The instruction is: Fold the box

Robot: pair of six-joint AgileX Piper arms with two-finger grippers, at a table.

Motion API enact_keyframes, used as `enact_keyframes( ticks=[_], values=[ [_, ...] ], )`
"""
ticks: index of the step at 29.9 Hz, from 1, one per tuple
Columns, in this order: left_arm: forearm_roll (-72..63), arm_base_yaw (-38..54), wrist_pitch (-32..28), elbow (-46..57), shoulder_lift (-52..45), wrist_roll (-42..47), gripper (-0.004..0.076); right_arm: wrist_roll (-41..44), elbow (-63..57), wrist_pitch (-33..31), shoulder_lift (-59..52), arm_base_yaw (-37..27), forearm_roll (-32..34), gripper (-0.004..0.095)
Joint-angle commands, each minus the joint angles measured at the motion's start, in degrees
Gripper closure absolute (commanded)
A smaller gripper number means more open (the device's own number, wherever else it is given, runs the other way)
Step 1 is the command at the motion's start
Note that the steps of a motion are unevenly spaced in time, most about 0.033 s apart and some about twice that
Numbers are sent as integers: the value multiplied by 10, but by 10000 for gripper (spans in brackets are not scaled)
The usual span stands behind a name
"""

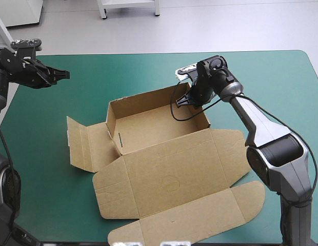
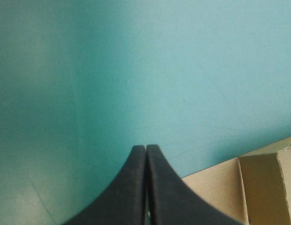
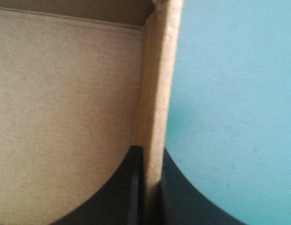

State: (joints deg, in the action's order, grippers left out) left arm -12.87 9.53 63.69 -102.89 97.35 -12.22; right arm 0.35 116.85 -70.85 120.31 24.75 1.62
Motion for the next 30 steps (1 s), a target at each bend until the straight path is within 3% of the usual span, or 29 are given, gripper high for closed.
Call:
enact_keyframes(
  ticks=[1,6,11,16,19,30],
  values=[
    [-14,1,-18,-13,-26,-1,732,-11,16,-7,-37,-13,28,921],
    [-37,1,-20,-5,-25,-12,732,-17,16,-6,-71,-63,17,921],
    [-104,1,-21,13,-4,-51,732,-57,16,-6,-115,-149,-115,921],
    [-149,1,-22,24,24,-80,732,-59,16,-6,-173,-216,-138,921],
    [-192,1,-22,24,40,-104,732,-76,16,-6,-205,-261,-207,921],
    [-351,12,-1,24,90,-202,732,-100,16,-6,-305,-312,-257,921]
  ],
)
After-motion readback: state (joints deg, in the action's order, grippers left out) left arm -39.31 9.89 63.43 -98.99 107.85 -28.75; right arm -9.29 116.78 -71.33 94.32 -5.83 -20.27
